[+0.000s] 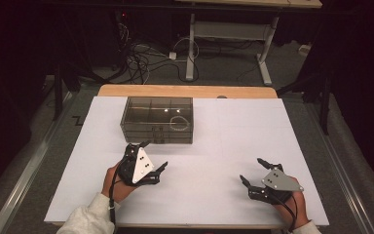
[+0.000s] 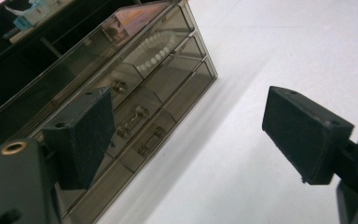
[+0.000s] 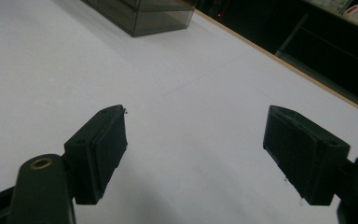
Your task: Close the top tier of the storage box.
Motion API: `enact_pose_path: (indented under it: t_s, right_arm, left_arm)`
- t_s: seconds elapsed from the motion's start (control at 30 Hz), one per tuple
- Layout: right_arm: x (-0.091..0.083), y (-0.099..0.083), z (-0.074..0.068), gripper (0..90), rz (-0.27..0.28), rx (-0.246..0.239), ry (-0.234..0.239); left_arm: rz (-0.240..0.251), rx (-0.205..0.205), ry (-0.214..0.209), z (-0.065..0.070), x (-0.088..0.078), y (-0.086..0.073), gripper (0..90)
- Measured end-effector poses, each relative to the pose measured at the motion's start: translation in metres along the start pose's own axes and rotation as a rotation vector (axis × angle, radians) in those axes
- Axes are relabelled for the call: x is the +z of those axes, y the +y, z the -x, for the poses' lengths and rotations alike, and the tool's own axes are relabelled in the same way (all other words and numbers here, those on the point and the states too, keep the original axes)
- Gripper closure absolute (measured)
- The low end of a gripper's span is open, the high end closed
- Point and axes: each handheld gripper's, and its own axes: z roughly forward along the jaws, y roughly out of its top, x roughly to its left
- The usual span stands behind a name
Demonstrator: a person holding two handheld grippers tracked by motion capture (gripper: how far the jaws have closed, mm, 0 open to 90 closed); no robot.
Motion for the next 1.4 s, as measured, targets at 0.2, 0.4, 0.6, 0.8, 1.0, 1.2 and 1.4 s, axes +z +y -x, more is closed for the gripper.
enact_pose_path:
  t_s: [0.2,0.4,0.6,0.8,1.0,1.2,1.4]
  right_arm:
    - [0.0,0.0,0.0,21.7,0.003,0.002,0.001]
    - [0.0,0.001,-0.001,21.7,0.002,-0.001,0.003]
    - [-0.001,0.0,0.0,21.7,0.0,0.005,0.002]
    - [0.0,0.0,0.0,21.7,-0.002,0.008,0.003]
    - [0.001,0.0,-0.002,21.7,-0.006,0.006,0.008]
    - [0.001,0.0,-0.001,21.6,-0.005,0.011,0.006]
    - [0.001,-0.001,0.0,21.5,-0.006,0.02,0.007]
  left_arm:
    - [-0.015,0.01,-0.003,0.001,-0.003,-0.005,16.0]
    - [-0.02,0.009,-0.008,0.001,-0.007,-0.011,15.8]
    - [-0.036,0.008,-0.004,0.0,-0.011,-0.018,15.8]
    - [-0.045,-0.002,-0.01,-0.001,-0.015,-0.027,15.9]
    - [-0.067,-0.013,-0.009,-0.002,-0.018,-0.037,15.8]
    - [-0.087,-0.029,-0.014,-0.003,-0.021,-0.045,15.8]
    - [-0.099,-0.051,-0.016,-0.004,-0.025,-0.051,15.8]
